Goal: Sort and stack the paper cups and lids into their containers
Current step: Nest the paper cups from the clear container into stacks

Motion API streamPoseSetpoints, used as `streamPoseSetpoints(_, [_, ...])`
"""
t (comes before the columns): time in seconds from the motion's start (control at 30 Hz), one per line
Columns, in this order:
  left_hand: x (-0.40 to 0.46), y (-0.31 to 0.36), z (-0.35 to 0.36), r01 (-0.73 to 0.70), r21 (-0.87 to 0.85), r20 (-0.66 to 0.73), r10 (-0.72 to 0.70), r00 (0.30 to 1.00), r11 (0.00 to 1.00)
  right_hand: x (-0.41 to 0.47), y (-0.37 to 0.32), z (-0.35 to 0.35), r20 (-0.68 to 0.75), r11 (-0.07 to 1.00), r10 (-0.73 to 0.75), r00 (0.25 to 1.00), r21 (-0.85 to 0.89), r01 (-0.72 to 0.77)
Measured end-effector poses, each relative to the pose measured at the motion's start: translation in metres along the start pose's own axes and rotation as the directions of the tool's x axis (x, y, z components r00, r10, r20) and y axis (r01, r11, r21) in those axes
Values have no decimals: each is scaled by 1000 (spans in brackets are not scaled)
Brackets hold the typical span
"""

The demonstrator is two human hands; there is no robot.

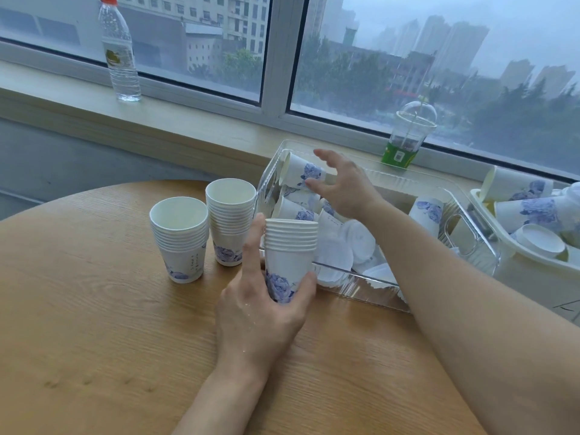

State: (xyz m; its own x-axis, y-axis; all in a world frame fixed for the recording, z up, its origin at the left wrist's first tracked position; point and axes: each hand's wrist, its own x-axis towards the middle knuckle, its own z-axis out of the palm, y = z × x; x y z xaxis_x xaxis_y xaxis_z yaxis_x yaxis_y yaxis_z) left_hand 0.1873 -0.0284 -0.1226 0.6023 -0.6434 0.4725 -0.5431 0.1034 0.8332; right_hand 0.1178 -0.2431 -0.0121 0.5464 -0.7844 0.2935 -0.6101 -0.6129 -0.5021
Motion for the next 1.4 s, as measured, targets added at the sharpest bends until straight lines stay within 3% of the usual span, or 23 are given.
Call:
streamPoseSetpoints(0.43, [-1,3,0,-5,37,28,4,1000,999,25,7,20,17,938,29,999,-346,-21])
streamPoseSetpoints(0.53, [-1,4,-1,-20,17,72,19,997,1000,13,7,13,-72,977,28,997,-209,-42])
streamPoseSetpoints(0.67, [-2,5,-1,-56,18,132,53,990,998,-36,-1,-8,-180,983,26,983,186,8])
streamPoseSetpoints(0.83, [-4,5,-2,-88,16,230,82,970,996,-130,-4,-37,-307,837,174,936,547,24])
streamPoseSetpoints(0.97, [-5,4,-2,-120,-21,305,121,945,993,-196,-1,-35,-271,630,298,915,776,25])
streamPoseSetpoints(1.13, [-10,8,1,-166,-42,345,170,923,985,-233,10,-8,-266,488,415,870,872,34])
streamPoseSetpoints(1.4, [-17,10,7,-288,-61,424,286,860,956,-235,28,9,-272,356,456,847,928,107])
